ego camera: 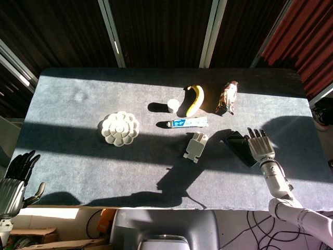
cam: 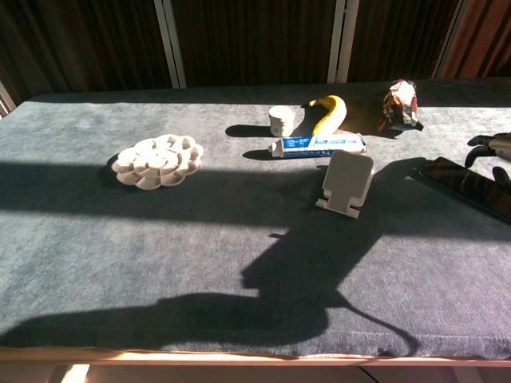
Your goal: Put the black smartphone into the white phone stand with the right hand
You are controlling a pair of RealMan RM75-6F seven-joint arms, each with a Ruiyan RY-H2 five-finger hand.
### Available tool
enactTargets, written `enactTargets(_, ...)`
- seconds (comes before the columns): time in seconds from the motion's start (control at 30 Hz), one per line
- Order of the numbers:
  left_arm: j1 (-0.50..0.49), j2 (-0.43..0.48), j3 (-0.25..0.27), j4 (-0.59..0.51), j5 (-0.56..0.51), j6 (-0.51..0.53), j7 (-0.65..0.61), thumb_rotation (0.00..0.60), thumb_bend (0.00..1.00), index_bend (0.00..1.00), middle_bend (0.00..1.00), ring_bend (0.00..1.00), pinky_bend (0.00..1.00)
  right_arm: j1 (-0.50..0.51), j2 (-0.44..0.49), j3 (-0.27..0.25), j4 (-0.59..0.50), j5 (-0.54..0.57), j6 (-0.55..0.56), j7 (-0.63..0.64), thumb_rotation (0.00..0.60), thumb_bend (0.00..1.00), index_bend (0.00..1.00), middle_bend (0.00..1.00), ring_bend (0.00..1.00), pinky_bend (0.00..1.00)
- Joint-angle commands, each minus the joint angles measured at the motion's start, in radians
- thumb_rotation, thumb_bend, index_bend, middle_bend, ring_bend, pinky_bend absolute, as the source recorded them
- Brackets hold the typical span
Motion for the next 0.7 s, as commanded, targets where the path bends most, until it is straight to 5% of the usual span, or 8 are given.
enactTargets(0.03,0.001,0.001,0.000,0.001,0.001,0.002,-0.002,0.600,0.41,0.00,0.00,0.00,0.00,0.010,-0.002,-0.016,-0.037,-0.004,0.027,-0.046,0.600,0.90,0.32,0.00,0.00,0.00)
enactTargets(0.3,0.005,0.004,-0.001,0.001,0.000,0.009,-0.009,0.600,0.41,0.00,0.00,0.00,0.00,0.016,-0.007,-0.036,-0.083,-0.010,0.061,-0.101,0.600,0.90,0.32,0.00,0.00,0.00)
enactTargets(0.7,0.013,0.010,-0.003,0.004,-0.002,0.021,-0.021,0.600,0.41,0.00,0.00,0.00,0.00,0.006,0.005,-0.136,-0.234,-0.132,0.181,-0.271,0.600,0.90,0.31,0.00,0.00,0.00)
